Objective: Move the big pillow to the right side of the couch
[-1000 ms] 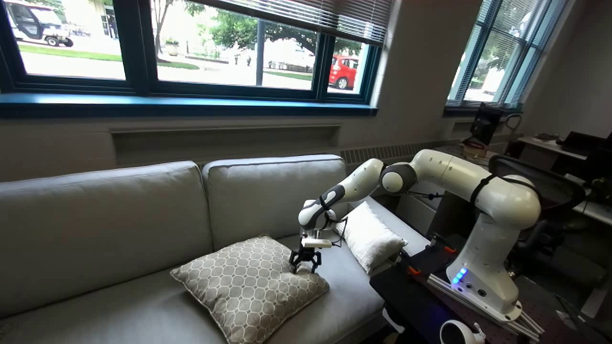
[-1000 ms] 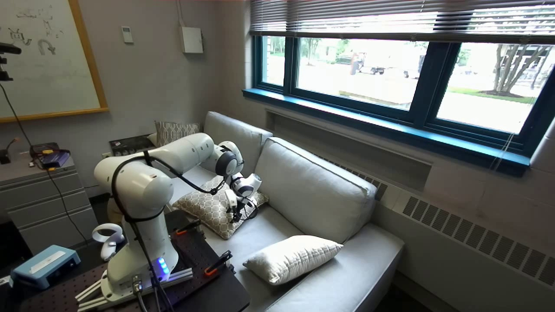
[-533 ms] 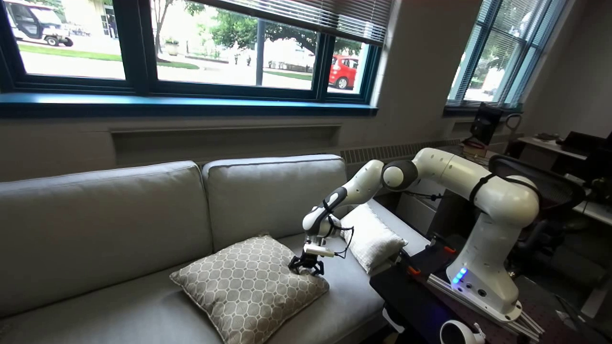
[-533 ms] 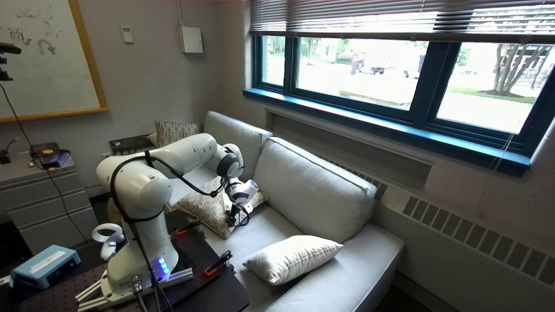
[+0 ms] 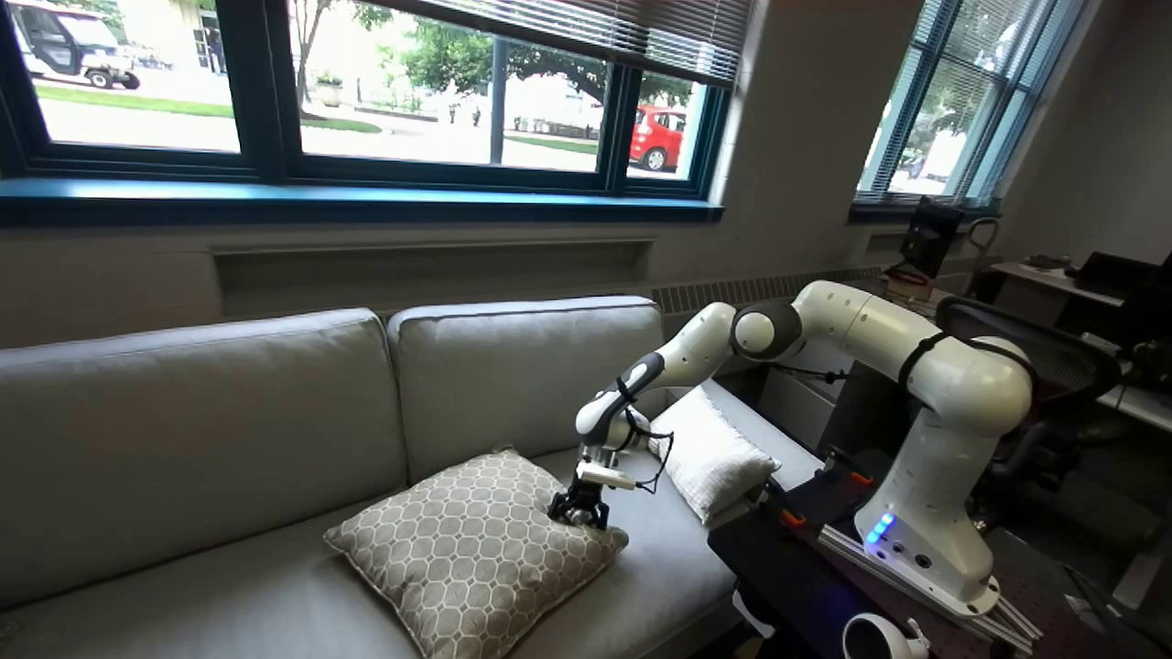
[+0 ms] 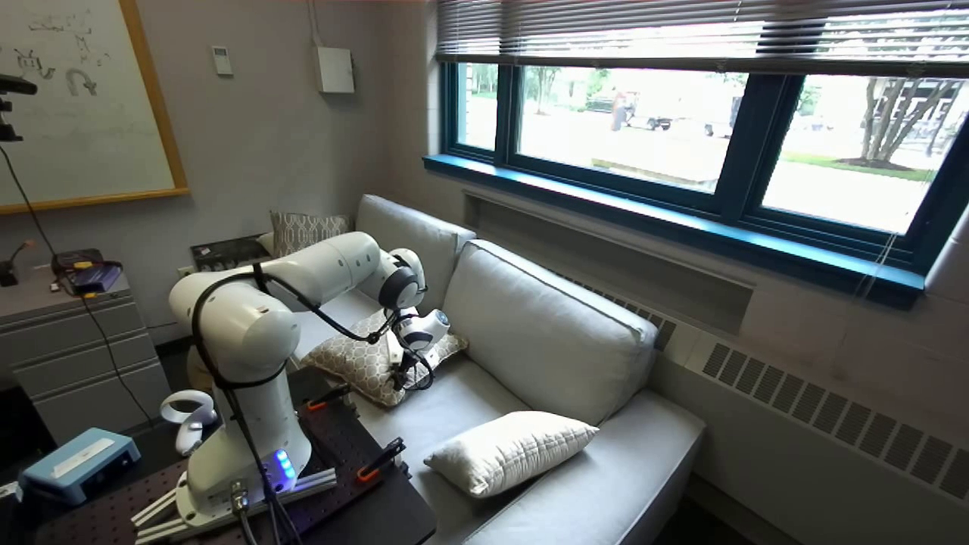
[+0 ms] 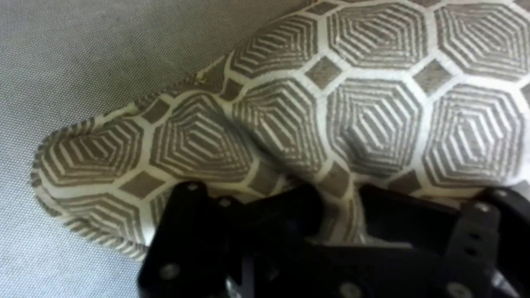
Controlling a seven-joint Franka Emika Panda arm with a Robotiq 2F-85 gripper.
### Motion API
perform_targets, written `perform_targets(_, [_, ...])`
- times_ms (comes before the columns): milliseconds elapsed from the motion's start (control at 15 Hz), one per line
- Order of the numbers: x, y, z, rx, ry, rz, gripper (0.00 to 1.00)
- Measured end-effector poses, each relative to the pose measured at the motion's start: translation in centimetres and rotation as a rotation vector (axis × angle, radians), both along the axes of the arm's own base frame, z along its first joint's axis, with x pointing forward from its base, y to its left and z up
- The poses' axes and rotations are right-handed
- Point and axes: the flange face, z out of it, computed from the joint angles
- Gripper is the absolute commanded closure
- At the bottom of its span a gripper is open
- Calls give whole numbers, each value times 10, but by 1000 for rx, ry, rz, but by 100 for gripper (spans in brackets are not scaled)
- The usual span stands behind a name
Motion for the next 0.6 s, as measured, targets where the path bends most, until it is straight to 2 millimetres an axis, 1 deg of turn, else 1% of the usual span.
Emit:
perform_targets(133, [0, 8, 12, 2, -19, 9, 100])
perform_targets(267, [-5, 20, 32, -6, -32, 49, 100])
perform_targets(400, [-12, 35, 59, -33, -54, 131, 100])
perform_targets(600, [-23, 54, 106, -91, -114, 261, 100])
